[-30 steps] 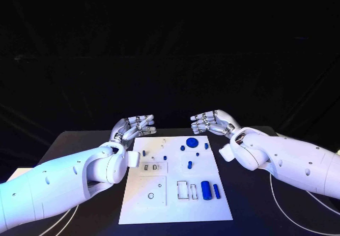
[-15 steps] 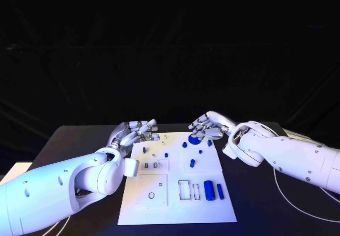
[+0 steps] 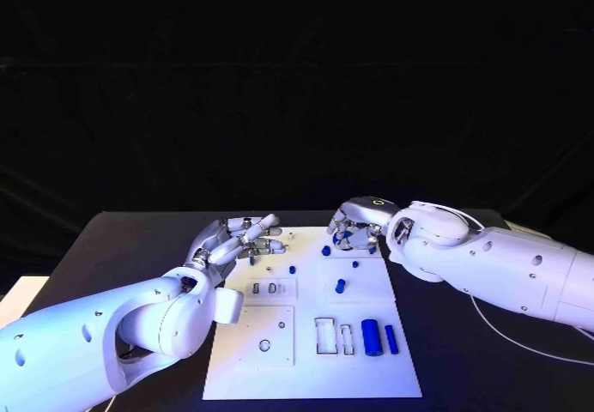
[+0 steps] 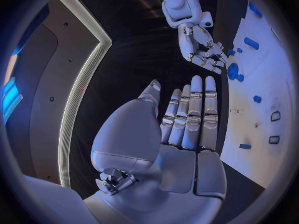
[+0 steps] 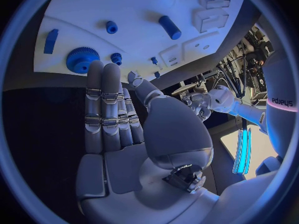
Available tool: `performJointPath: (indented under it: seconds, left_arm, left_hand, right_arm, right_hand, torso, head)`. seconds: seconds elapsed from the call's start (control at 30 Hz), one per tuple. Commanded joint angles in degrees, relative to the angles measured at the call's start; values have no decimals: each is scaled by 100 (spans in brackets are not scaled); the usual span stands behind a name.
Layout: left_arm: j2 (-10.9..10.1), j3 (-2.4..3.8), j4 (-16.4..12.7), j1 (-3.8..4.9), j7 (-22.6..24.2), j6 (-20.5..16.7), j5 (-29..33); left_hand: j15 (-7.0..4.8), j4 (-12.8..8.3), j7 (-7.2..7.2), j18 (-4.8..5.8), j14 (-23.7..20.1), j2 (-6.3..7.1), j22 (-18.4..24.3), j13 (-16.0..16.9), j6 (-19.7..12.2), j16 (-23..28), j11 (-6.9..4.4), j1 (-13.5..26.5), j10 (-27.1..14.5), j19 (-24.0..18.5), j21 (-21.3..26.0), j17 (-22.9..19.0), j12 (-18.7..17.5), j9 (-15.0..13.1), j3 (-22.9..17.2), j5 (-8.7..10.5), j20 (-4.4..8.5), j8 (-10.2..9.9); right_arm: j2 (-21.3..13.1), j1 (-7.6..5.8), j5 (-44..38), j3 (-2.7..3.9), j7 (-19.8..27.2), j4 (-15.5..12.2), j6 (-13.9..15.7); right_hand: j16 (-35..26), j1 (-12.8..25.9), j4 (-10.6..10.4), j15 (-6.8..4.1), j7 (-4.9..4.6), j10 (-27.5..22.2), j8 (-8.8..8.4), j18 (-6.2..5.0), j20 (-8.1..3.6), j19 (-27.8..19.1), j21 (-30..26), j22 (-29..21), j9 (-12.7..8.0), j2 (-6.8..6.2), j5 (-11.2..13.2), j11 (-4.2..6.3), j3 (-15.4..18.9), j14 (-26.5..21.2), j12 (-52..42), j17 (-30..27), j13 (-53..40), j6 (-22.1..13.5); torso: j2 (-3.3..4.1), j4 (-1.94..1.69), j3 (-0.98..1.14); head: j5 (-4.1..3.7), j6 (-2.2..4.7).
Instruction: Assemble the parts on the task board
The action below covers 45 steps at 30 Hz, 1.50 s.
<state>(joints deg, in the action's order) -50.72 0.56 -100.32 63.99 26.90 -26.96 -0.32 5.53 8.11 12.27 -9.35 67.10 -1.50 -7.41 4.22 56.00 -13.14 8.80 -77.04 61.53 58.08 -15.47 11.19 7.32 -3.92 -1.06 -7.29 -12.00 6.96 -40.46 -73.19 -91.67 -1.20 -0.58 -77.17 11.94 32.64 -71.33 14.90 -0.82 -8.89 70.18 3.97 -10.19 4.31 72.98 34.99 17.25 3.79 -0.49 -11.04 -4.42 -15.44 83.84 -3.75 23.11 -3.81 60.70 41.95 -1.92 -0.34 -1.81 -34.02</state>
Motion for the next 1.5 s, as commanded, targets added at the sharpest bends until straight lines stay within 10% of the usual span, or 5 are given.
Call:
performJointPath:
  seconds: [0.03, 0.57, 1.5]
  left_arm:
    - [-18, 9, -69, 9, 1, 129, 29]
    - [-74, 23, -173, 12, 4, 121, 29]
    - [-57, 25, -170, 13, -25, 137, 29]
  left_hand:
    - [8, -35, 1, -115, 32, 8, 3, 5, 32, -9, 1, -65, 42, 51, -3, 9, 1, 6, 5, -25, 4, 22]
    - [7, -51, 5, -115, 43, 29, 11, 2, 32, 0, 3, -68, 47, 66, 8, 27, -19, 8, 18, -22, 6, 5]
    - [6, -64, 5, -114, 50, 17, 17, 1, 34, 9, 3, -79, 52, 79, 17, 43, -36, 9, 12, -26, 8, -7]
  right_arm:
    - [64, -21, -847, 2, -284, 16, -363]
    - [286, -54, -1176, 1, -421, 206, -655]
    - [503, -46, -1082, -3, -242, 451, -574]
  right_hand:
    - [272, 86, -30, -17, 35, -93, -27, -13, -9, 25, 177, 107, 4, -30, 25, 10, -78, 223, 11, 204, 1, -7]
    - [1123, 153, -160, -30, 112, -282, -23, -21, -2, -92, 565, 355, 10, -72, 25, 18, -263, 143, 24, 1029, 21, 71]
    - [2621, 124, -423, -78, 185, 75, 59, -13, -23, -114, 1215, 819, 62, 7, 202, 99, -602, 248, -29, 2551, -7, 402]
  torso:
    - [112, -44, -24]
    - [253, -103, -62]
    - [359, -106, -47]
  head:
    - [-30, 36]
    - [-83, 81]
    - [-87, 91]
